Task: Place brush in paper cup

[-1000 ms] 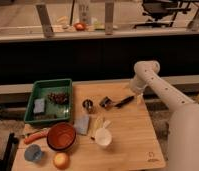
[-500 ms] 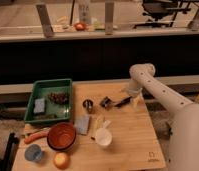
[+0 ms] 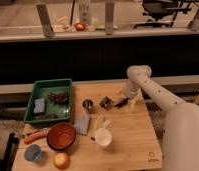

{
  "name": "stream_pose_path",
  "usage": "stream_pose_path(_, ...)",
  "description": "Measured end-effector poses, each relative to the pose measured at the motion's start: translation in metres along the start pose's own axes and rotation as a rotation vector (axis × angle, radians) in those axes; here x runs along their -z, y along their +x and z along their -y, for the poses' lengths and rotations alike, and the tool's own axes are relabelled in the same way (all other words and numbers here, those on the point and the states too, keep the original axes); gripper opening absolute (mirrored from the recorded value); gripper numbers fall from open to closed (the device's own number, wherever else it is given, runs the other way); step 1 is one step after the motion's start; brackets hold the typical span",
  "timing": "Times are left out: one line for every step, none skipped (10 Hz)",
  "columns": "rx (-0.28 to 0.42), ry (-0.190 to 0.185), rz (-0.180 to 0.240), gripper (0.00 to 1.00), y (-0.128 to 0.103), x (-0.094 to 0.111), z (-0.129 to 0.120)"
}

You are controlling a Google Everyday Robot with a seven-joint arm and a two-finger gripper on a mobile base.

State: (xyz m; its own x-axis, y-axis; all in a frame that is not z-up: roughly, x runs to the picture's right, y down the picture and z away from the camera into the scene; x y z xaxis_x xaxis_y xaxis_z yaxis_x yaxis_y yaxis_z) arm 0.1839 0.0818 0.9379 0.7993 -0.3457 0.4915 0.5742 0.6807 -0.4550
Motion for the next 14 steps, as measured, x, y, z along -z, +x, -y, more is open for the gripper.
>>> stream_pose_path(0.001, -0.004, 0.006, 0.8, -0.001, -0.002, 0.0)
stream_pose_path(0.002, -0.013, 0.013, 0.8, -0.002, -0.006, -0.002)
stream_pose_path(0.007, -0.018, 0.022, 0.8, -0.004, -0.008, -0.001)
stream_pose_path(0.014, -0.02, 0.032, 0.75, -0.008, -0.011, 0.0)
stream_pose_path(0.016, -0.021, 0.039, 0.66, -0.009, -0.013, -0.001)
stream_pose_path(0.018, -0.021, 0.044, 0.58, -0.011, -0.014, -0.001)
stream_pose_path(0.023, -0.024, 0.047, 0.46, -0.012, -0.016, -0.002)
stream_pose_path(0.028, -0.027, 0.05, 0.37, -0.014, -0.017, -0.001)
stream_pose_path(0.033, -0.033, 0.054, 0.27, -0.016, -0.018, -0.001)
stream_pose_path(0.033, -0.031, 0.057, 0.15, -0.016, -0.019, -0.001)
stream_pose_path(0.034, -0.03, 0.058, 0.06, -0.016, -0.019, 0.0)
stream_pose_path(0.034, -0.03, 0.059, 0.01, -0.017, -0.019, 0.001)
stream_pose_path(0.033, -0.026, 0.058, 0.0, -0.016, -0.017, 0.002)
stream_pose_path(0.032, -0.023, 0.058, 0.0, -0.016, -0.015, 0.003)
